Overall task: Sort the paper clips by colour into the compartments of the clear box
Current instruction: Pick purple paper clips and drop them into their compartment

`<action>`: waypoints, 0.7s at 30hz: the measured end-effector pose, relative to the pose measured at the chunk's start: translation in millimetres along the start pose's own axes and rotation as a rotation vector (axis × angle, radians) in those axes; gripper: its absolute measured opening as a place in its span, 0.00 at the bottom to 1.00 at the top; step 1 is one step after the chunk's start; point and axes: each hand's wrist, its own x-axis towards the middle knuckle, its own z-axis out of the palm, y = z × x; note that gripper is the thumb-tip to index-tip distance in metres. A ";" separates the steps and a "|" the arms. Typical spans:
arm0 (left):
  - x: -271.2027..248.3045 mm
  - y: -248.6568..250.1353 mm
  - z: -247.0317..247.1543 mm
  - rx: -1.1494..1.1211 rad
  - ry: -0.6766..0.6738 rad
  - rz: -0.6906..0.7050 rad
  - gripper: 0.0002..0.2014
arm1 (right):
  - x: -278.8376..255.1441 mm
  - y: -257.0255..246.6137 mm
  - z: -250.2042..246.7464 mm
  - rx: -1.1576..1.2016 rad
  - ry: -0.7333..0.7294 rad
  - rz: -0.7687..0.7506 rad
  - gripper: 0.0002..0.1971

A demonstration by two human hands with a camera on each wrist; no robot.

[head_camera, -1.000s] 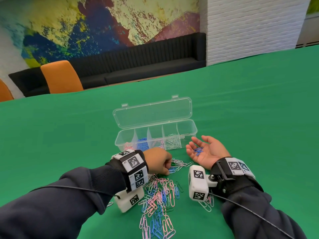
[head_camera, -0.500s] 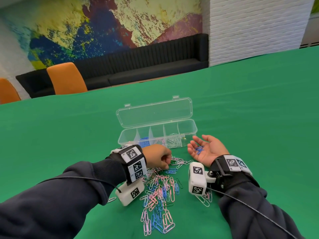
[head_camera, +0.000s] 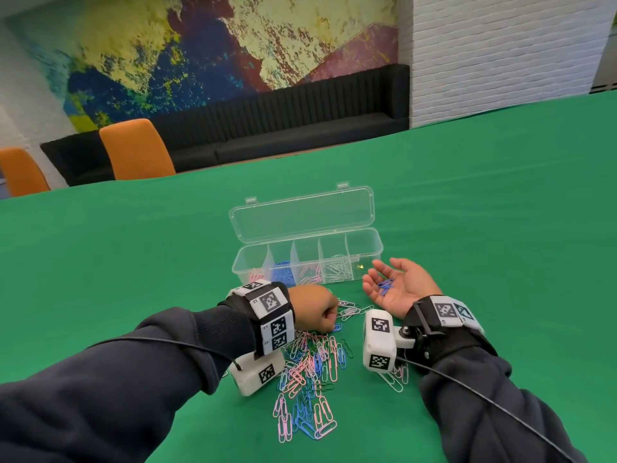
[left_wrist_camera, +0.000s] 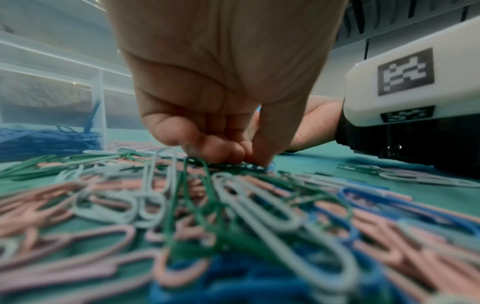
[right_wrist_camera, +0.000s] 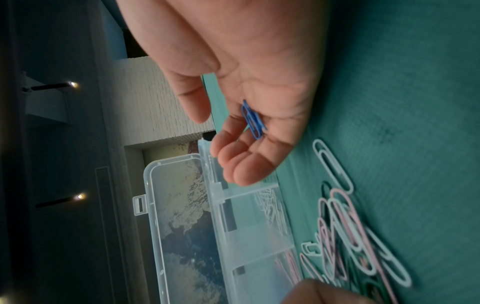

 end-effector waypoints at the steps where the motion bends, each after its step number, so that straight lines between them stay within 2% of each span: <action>1: -0.7 -0.5 1.0 0.002 0.000 -0.009 0.08 | 0.3 0.2 -0.4 0.001 0.000 0.002 0.17; 9: -3.7 -9.9 -7.4 -0.077 0.070 -0.033 0.04 | -0.2 1.9 2.1 -0.031 -0.015 0.017 0.17; 14: -4.6 -13.7 -11.0 -0.208 0.134 -0.016 0.10 | 0.6 1.2 1.3 -0.033 -0.004 0.014 0.17; 17: -6.0 -14.4 -13.3 -0.311 0.176 -0.011 0.02 | 1.8 2.1 1.2 -0.032 0.004 0.012 0.16; 21: -10.9 -19.7 -12.6 -0.421 0.177 -0.021 0.07 | -0.8 1.1 1.3 -0.035 0.002 0.014 0.17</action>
